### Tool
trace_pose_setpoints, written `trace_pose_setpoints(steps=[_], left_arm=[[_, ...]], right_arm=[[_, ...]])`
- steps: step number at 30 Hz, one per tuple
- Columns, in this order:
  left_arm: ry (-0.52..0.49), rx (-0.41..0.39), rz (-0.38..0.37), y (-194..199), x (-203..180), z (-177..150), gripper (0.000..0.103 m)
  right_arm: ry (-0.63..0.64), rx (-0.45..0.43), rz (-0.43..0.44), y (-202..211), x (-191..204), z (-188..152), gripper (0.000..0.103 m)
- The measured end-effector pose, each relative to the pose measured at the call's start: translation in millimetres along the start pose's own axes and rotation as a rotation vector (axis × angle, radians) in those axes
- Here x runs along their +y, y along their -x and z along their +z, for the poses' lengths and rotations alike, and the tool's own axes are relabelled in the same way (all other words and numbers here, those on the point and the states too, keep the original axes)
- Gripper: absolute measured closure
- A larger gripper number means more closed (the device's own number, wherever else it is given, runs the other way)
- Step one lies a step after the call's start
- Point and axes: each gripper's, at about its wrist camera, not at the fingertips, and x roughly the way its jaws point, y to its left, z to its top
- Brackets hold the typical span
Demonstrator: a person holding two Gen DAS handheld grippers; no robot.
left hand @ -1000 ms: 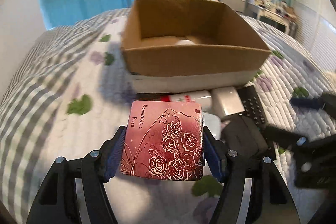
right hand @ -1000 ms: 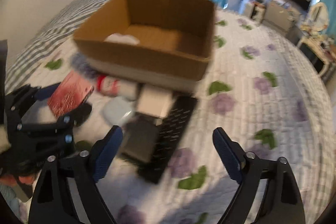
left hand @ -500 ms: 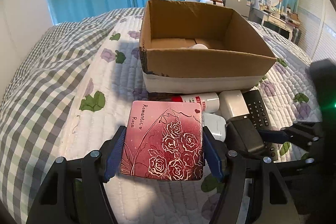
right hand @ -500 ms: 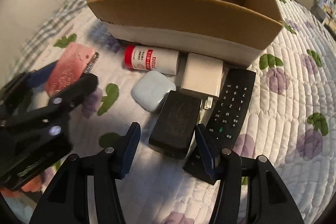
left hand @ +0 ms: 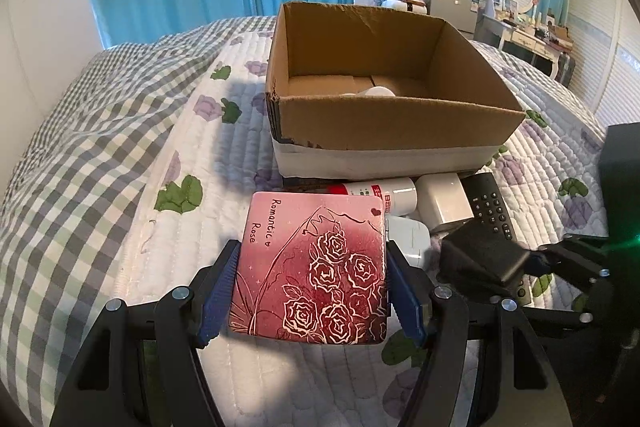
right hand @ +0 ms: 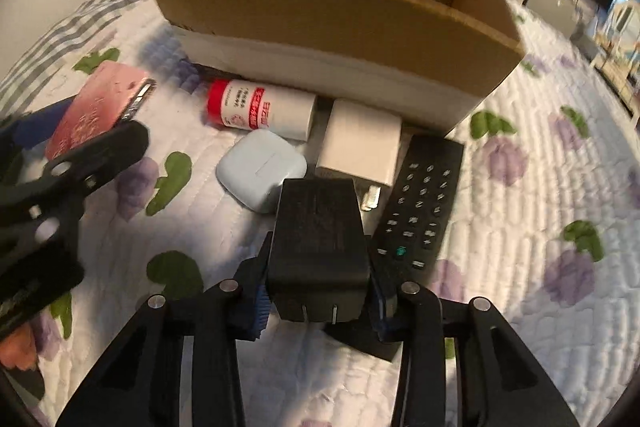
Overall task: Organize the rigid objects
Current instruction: 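Lift both held items over the box and release them inside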
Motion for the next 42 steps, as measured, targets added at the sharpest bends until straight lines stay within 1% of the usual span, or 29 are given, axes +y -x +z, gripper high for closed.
trace_pose_setpoints(steps=[5,10,11,15,19,23,27,28,31,33,35,39,42], left_arm=[[-0.009,-0.002,-0.001,12.1,-4.7,2.2,0.033],[-0.014,-0.042,-0.011,33.0,-7.0,17.8,0.033],[-0.017,-0.055,-0.015,38.3,-7.4,24.2,0.033],[-0.005,-0.105,-0.034,52.5,-3.5,57.3,0.033],[0.006,-0.158,-0.03,58.5,2.1,98.9,0.033],[-0.016,-0.205,0.014,48.8,3.8,140.4,0.033],[-0.024,-0.209,0.028,23.7,5.1,168.5,0.033],[-0.03,-0.206,0.031,18.8,4.4,170.7,0.033],[-0.043,-0.187,0.047,-7.5,0.2,180.4,0.033],[-0.047,-0.173,0.047,-20.5,-2.4,182.6,0.033],[-0.055,-0.16,0.046,-32.1,-4.0,182.2,0.033],[-0.065,-0.15,0.036,-49.8,-7.8,180.1,0.033],[-0.071,-0.146,0.023,-53.7,-10.7,178.1,0.033]], right_arm=[[0.011,-0.064,-0.025,22.9,0.1,-0.6,0.065],[-0.01,-0.163,-0.029,66.6,-8.5,12.1,0.065],[-0.011,-0.18,-0.032,74.7,-17.5,14.8,0.065],[-0.017,-0.269,-0.034,115.7,-23.7,31.2,0.065],[-0.009,-0.35,-0.043,145.2,-27.5,63.3,0.065],[-0.019,-0.416,-0.045,159.3,-37.6,101.1,0.065],[-0.036,-0.454,-0.056,149.9,-49.8,140.0,0.065],[-0.038,-0.455,-0.054,144.9,-52.3,148.0,0.065],[-0.044,-0.441,-0.048,119.0,-61.0,171.7,0.065],[-0.048,-0.415,-0.053,93.4,-66.6,185.1,0.065],[-0.051,-0.383,-0.049,66.7,-70.8,193.3,0.065],[-0.061,-0.335,-0.042,26.5,-81.7,189.8,0.065],[-0.04,-0.324,-0.033,11.6,-84.5,184.7,0.065]])
